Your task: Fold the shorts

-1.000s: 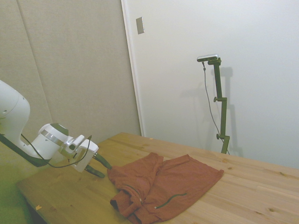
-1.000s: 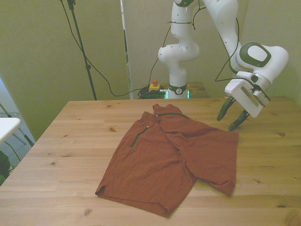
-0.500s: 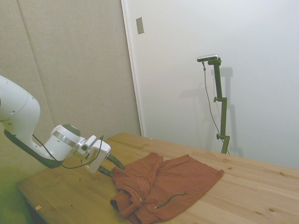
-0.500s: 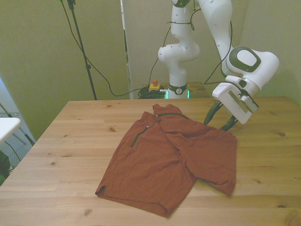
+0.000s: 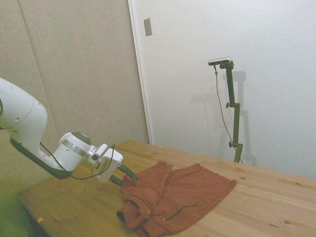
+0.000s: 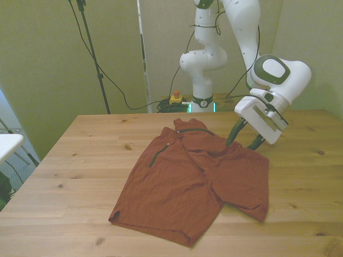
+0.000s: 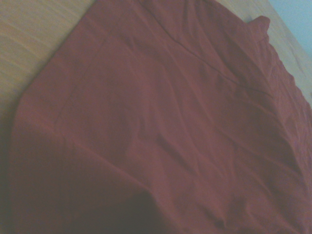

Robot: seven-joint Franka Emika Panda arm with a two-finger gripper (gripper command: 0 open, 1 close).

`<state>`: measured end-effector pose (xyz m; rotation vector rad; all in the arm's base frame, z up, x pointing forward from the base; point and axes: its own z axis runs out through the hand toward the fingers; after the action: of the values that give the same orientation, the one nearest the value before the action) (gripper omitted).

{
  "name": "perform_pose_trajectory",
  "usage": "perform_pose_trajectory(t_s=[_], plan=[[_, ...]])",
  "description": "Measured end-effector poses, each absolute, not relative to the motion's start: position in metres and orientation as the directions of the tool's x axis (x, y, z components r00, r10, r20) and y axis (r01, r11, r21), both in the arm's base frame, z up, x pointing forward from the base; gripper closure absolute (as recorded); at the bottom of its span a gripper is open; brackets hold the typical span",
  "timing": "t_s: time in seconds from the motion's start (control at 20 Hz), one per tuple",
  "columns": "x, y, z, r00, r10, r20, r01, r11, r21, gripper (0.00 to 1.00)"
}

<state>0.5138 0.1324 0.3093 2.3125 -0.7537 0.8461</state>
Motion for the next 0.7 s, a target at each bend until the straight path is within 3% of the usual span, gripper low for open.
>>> perform_pose_trajectory(t_s=[0.7], plan=[[0.513, 0.138, 0.297, 0.663, -0.308, 0.682, -0.638, -0.709, 0.300, 1.00]])
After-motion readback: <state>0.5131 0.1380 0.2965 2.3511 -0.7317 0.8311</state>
